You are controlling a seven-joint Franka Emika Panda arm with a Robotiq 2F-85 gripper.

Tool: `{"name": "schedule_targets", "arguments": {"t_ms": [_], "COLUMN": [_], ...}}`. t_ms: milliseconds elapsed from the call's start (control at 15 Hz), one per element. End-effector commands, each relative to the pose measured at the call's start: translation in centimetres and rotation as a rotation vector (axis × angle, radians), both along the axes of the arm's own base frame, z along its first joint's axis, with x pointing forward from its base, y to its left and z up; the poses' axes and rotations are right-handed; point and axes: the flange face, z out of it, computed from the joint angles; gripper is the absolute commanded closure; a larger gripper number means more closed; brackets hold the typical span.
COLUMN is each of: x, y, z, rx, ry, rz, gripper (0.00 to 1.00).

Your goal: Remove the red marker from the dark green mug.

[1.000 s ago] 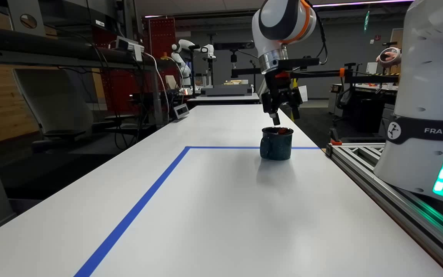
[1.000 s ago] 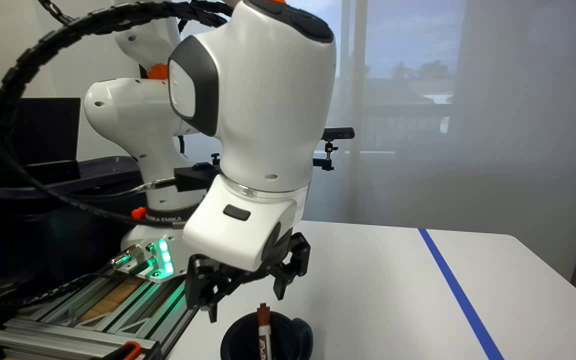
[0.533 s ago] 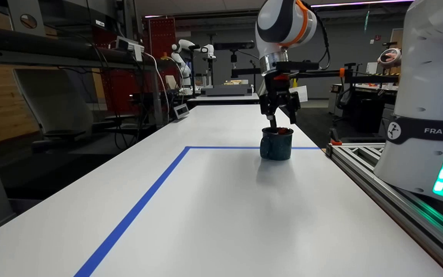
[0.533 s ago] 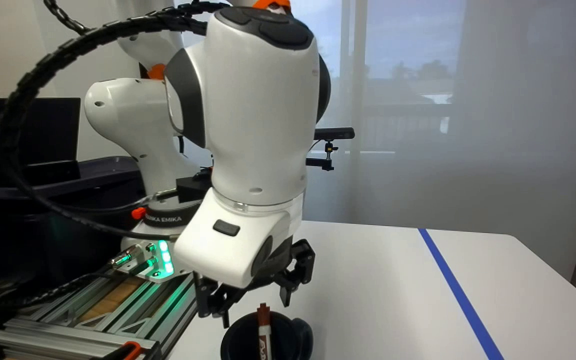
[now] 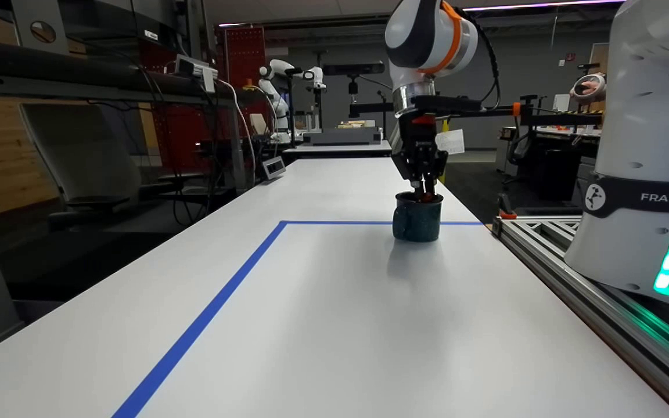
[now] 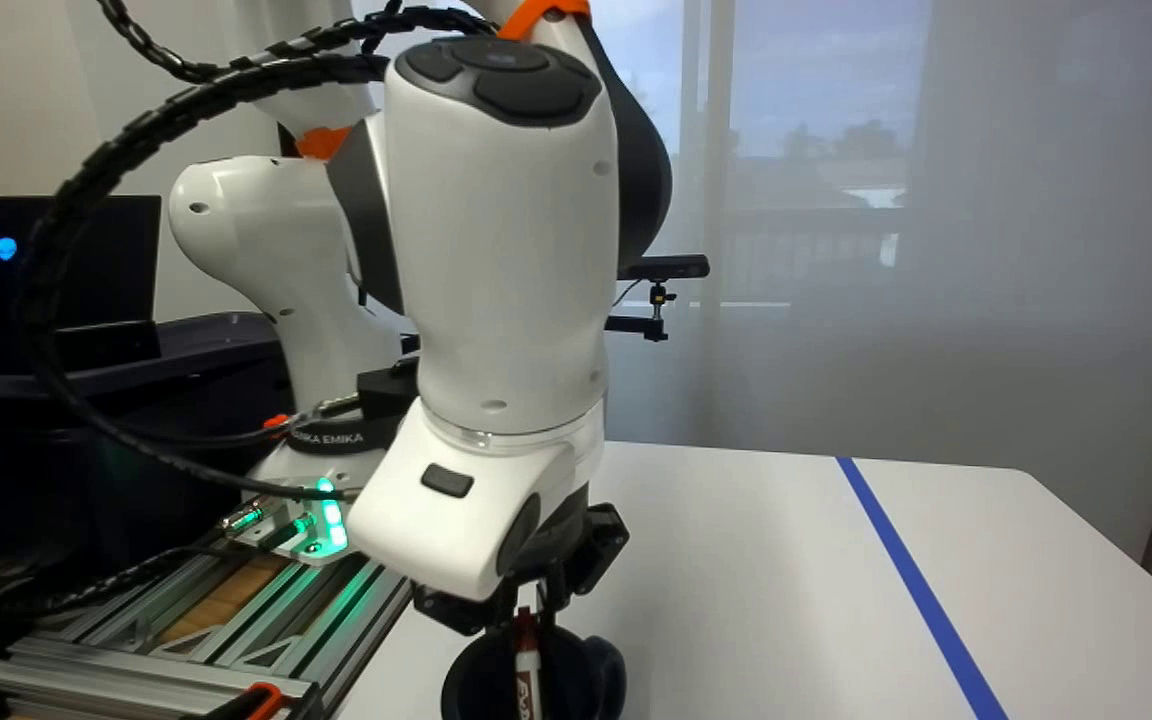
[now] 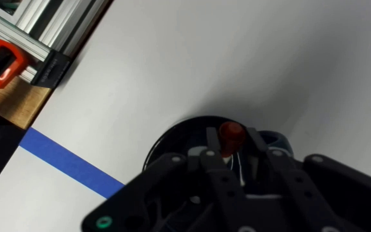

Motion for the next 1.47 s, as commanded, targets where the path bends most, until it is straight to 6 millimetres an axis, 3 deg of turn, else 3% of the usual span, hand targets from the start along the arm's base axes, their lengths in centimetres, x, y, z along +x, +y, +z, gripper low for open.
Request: {"name": "schedule_targets", "arguments": {"t_ms": [0, 267, 600, 733, 867, 1000, 1133, 1200, 1400], "x": [0.0, 0.1, 0.5, -0.2, 0.6, 0.1, 1.0, 1.1, 4.0], "y": [-0.1, 0.0, 0.5, 1.5, 1.3, 2.7, 3.3, 4.4, 7.0], "z": [-0.3, -0.1, 3.6, 5.0, 7.2, 8.8, 11.2, 11.8, 13.4], "rx": [0.012, 0.031, 0.065, 0.064, 0.06, 0.055, 0.045, 0.032, -0.033], "ry": [-0.025, -0.043, -0.132, -0.148, -0.167, -0.191, -0.212, -0.224, -0.24], "rz": [-0.001, 0.009, 0.092, 0.12, 0.132, 0.152, 0.187, 0.213, 0.31], "gripper": [0.93, 0.95, 0.95, 0.95, 0.95, 0.95, 0.95, 0.95, 0.95]}}
